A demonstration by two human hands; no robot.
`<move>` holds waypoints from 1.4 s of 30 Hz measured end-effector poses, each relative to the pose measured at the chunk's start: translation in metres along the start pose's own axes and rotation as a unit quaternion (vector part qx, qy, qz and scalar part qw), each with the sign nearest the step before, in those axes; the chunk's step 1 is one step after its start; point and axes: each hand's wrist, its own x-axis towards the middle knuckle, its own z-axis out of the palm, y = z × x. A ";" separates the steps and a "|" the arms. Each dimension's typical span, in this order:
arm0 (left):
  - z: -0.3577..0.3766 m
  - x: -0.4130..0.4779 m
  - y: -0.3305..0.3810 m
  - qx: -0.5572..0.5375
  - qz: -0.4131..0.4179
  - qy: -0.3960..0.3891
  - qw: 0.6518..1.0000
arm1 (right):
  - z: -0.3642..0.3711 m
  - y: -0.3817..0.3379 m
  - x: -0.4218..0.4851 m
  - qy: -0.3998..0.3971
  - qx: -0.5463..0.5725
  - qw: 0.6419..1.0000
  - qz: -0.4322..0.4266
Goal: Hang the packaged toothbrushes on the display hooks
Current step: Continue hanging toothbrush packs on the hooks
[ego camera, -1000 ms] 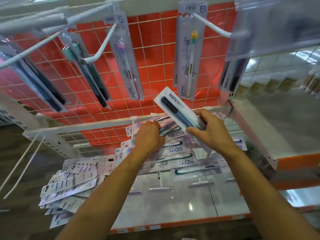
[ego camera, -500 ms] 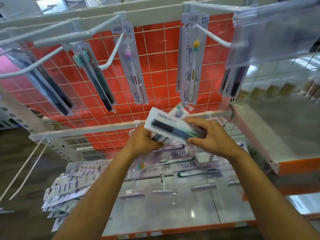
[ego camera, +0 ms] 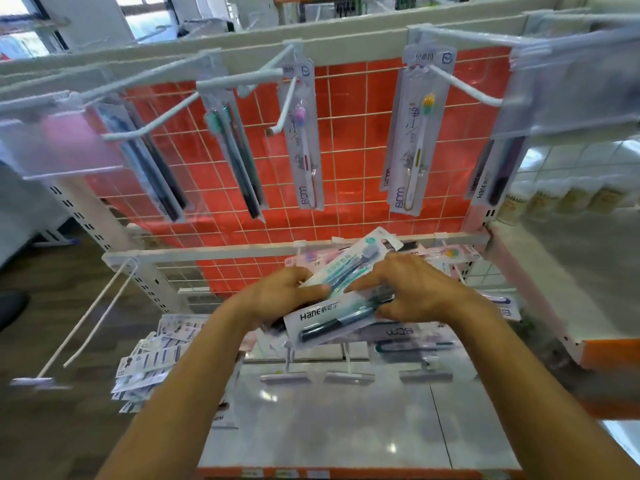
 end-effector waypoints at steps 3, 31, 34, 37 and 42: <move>-0.005 -0.008 -0.008 0.003 0.021 -0.004 1.000 | 0.006 -0.009 0.009 0.001 0.001 1.000 -0.015; -0.063 -0.052 -0.074 -0.323 0.130 0.109 0.931 | 0.072 -0.170 0.074 0.347 0.526 0.759 0.162; -0.072 -0.058 -0.083 -0.322 0.139 0.112 0.930 | 0.074 -0.183 0.077 0.347 0.525 0.760 0.161; -0.084 -0.065 -0.094 -0.309 0.138 0.110 0.935 | 0.077 -0.192 0.080 0.351 0.516 0.765 0.155; -0.099 -0.074 -0.104 -0.316 0.133 0.109 0.933 | 0.082 -0.211 0.087 0.348 0.517 0.770 0.133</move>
